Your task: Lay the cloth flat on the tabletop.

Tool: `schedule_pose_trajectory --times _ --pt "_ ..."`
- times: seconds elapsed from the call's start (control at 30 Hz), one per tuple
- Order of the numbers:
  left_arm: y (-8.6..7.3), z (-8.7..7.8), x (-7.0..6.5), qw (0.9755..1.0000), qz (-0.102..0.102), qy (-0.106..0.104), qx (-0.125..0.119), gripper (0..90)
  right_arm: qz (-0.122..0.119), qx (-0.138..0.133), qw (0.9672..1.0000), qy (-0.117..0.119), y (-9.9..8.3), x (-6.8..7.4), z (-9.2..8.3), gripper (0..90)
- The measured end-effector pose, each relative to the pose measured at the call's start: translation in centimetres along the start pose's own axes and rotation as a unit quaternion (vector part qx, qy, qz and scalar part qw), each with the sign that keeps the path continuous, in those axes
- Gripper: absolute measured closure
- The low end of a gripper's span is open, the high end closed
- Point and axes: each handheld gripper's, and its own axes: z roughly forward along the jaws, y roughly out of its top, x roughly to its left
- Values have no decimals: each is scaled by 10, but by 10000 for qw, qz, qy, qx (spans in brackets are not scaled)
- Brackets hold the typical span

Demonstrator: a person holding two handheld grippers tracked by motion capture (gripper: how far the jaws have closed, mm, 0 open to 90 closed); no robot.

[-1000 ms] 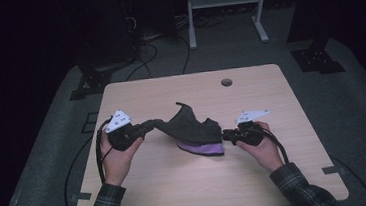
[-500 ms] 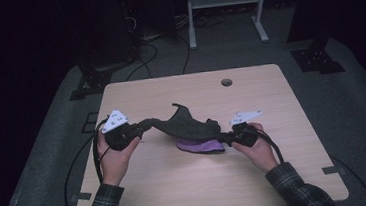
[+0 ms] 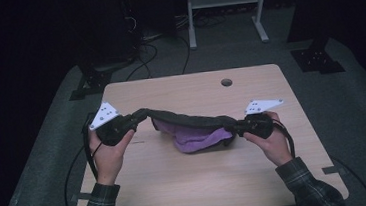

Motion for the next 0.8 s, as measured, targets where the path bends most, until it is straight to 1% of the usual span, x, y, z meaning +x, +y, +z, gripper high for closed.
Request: schedule_pose_trajectory --times 0.07,0.1,0.13,0.17,0.2,0.23,0.27,0.4,0.47,0.5,0.6,0.63,0.67,0.7,0.73,0.77,0.8 --pt "6 -4 -1 9999 16 15 -140 848 -98 -129 9999 50 9 5 -10 840" --pt "9 -6 0 9998 30 11 -173 848 -98 -129 9999 50 9 5 -10 840" --pt "10 -5 0 9998 -5 10 -185 847 -129 -104 9999 40 13 5 -13 839" --pt "11 -5 0 9999 -7 8 -159 847 -129 -104 9999 40 13 5 -13 839" --pt "10 0 1 9999 -23 0 -116 847 -131 43 9999 -37 12 2 -10 838" --pt "9 4 2 10000 -42 4 -77 847 -103 107 9999 -60 10 0 -8 838" --pt "7 9 3 10000 -60 0 -12 847 -103 107 9999 -60 10 0 -8 838" --pt "-5 35 9 9997 -99 6 236 846 -7 393 9986 -367 -1 -12 7 837" --pt "-11 49 13 9991 -129 16 397 846 55 494 9974 -527 -7 -20 13 827" --pt "-15 54 14 9987 -148 46 490 846 79 529 9968 -601 -10 -25 16 806" --pt "-27 68 21 9972 -270 125 688 847 171 595 9937 -938 -19 -37 20 748" --pt "-31 70 23 9966 -311 143 752 847 221 626 9932 -953 -22 -41 19 732" --pt "-36 72 26 9960 -356 182 800 847 283 672 9922 -1009 -30 -48 16 697" --pt "-38 73 28 9955 -393 201 836 847 283 672 9922 -1009 -30 -48 16 697" --pt "-41 74 31 9952 -435 214 852 847 284 695 9921 -1006 -33 -50 16 677" --pt "-44 74 34 9948 -484 214 874 847 288 773 9919 -966 -36 -53 15 639" --pt "-45 74 35 9946 -515 215 877 847 234 779 9924 -919 -39 -54 14 623"
